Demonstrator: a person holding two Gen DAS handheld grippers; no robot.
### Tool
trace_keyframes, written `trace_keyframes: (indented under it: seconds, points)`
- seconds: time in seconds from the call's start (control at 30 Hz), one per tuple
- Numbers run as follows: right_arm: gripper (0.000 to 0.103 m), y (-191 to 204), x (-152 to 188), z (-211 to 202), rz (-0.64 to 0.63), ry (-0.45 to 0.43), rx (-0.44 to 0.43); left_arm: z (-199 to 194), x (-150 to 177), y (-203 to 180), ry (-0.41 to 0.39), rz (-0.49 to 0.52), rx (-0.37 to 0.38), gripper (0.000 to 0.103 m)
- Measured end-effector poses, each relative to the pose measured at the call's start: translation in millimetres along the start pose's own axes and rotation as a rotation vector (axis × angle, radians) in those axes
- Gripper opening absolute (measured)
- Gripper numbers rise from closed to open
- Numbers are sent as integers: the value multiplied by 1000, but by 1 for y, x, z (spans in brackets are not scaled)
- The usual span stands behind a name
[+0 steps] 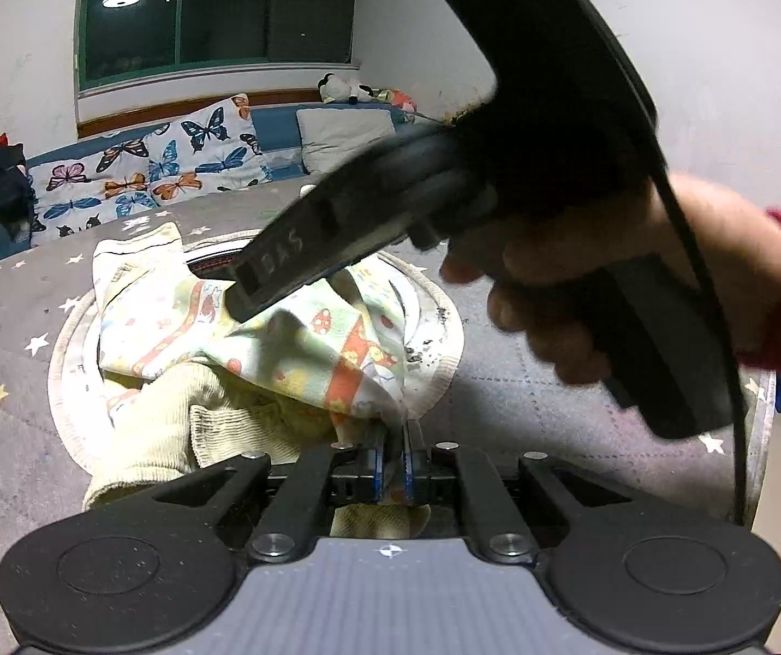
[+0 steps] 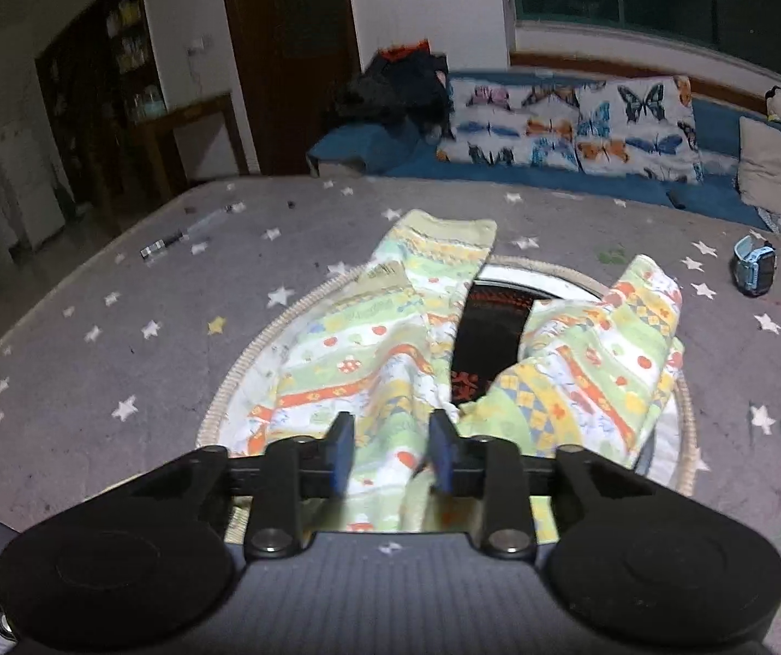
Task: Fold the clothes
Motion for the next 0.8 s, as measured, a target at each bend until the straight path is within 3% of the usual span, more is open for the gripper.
trace_keyframes:
  seconds: [0.2,0.27,0.4,0.53,0.7,0.8]
  points:
    - [41,4,14,2,-36,-98,-11,0,3,3,7,5,-9,8]
    - [59,5,17,3,-47,-128,-32,1,3,3,9,6,-11,9]
    - [69,10,26,9,-86,-161,-37,2,4,4,14,9,-14,9]
    - [73,10,27,13,-82,-163,-43,4,5,4,17,9,-16,10]
    - [101,9,28,18,-72,-143,-64,5,5,5,19,8,-18,10]
    - [103,13,29,23,-91,-115,-70,6,5,5,19,8,-19,10]
Point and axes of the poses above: each gripper's, at about its wrist camera, not at the fingertips, and z roughly the way its jaws point, y to its left, x to its underside, the point moved 3 cm from there along z, roughly the way its jaws point, and after that the axes turned 8 degrees about -y, right-handed, at the moved point
